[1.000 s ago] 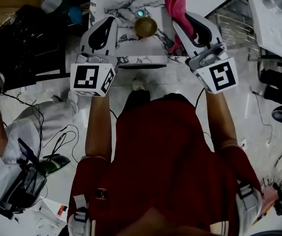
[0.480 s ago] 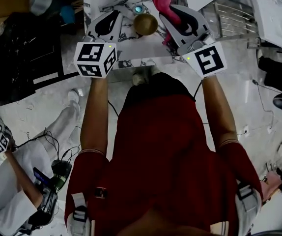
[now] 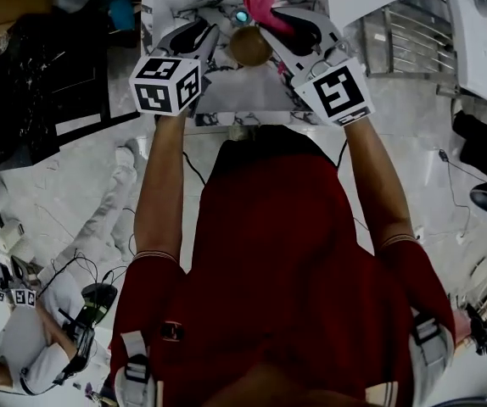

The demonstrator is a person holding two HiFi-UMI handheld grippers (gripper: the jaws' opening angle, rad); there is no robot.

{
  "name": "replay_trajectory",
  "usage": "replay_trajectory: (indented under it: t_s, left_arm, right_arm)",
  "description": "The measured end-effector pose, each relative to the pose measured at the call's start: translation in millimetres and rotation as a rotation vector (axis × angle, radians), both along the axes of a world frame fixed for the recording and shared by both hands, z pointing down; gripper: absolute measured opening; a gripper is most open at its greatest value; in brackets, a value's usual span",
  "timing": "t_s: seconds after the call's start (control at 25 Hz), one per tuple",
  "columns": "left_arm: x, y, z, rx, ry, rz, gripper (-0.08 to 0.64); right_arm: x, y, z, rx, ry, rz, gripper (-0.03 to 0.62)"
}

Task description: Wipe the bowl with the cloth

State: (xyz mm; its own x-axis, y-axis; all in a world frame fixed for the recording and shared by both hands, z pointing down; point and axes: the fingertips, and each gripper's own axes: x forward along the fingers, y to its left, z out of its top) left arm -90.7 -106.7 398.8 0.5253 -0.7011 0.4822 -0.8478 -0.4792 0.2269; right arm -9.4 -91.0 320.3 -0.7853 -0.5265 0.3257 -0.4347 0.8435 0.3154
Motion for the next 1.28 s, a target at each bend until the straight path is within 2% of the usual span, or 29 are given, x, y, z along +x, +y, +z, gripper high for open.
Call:
replay_trajectory:
  t_s: [0.28, 0.68, 0.96, 1.28]
  left_arm:
    - [8, -14, 41, -0.135, -0.011, -0.002, 0.074]
    - [8, -18, 99, -0.307, -0.023, 0.052, 0.075]
    - [11, -13, 133, -0.414, 0.019, 0.067, 0.077]
    - [13, -5, 164, -0.515, 0.054, 0.062, 0.077]
  right_arm:
    - [-4, -10, 32, -0.072, 0.045, -0.067, 0.089]
    - [-12, -19, 86, -0.189, 0.164, -0.032, 0.089]
    - [-17, -12, 127, -0.265, 0.269, -0.047, 0.089]
    - [-19, 0, 170, -0.335, 0.415, -0.116, 0.089]
